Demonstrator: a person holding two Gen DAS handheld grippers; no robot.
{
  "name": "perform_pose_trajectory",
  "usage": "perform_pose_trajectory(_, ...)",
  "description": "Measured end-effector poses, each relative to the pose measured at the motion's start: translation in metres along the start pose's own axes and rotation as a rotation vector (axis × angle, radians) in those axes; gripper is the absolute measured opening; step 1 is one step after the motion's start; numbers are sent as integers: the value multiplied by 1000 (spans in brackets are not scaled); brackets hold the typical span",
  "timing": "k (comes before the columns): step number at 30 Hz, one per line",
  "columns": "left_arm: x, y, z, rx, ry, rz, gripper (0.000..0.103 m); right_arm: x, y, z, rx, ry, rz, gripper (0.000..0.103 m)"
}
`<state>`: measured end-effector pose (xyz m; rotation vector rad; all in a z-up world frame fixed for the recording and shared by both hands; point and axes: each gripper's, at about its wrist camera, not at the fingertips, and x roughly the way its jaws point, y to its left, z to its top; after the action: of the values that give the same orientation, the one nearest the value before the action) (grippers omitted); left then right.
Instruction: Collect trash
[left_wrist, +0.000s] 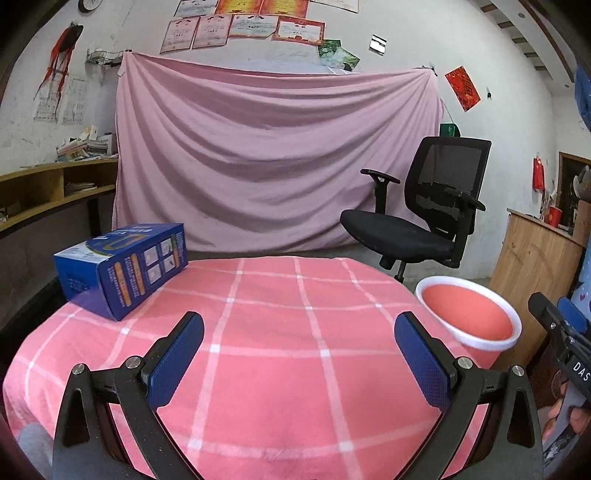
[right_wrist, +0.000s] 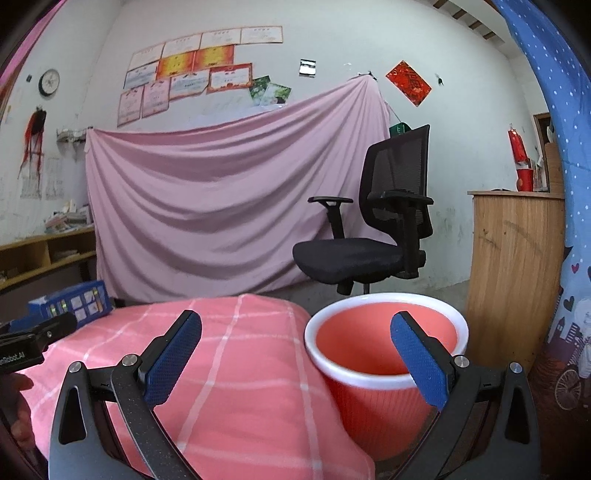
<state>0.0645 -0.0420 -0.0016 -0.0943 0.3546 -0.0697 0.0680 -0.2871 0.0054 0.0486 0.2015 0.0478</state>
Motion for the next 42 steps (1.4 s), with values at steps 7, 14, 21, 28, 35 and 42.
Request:
perform_pose_trajectory(7, -15, 11, -10, 17, -4, 33, 101, -8, 7, -9, 15, 53, 0, 103)
perform_pose_trajectory(14, -25, 17, -21, 24, -2, 44, 101, -18, 15, -16, 16, 74, 2, 103)
perform_pose_trajectory(21, -36, 18, -25, 32, -23, 48, 101, -24, 29, -19, -21, 78, 22, 103)
perform_pose_trajectory(28, -36, 23, -27, 12, -26, 67, 101, -24, 32, -20, -34, 73, 29, 103)
perform_pose_trajectory(35, -37, 22, -28, 15, -31, 67, 101, -24, 31, -21, -31, 80, 29, 103)
perform_pose_trajectory(42, -38, 23, -27, 19, -40, 67, 101, -25, 31, -21, -30, 76, 28, 103)
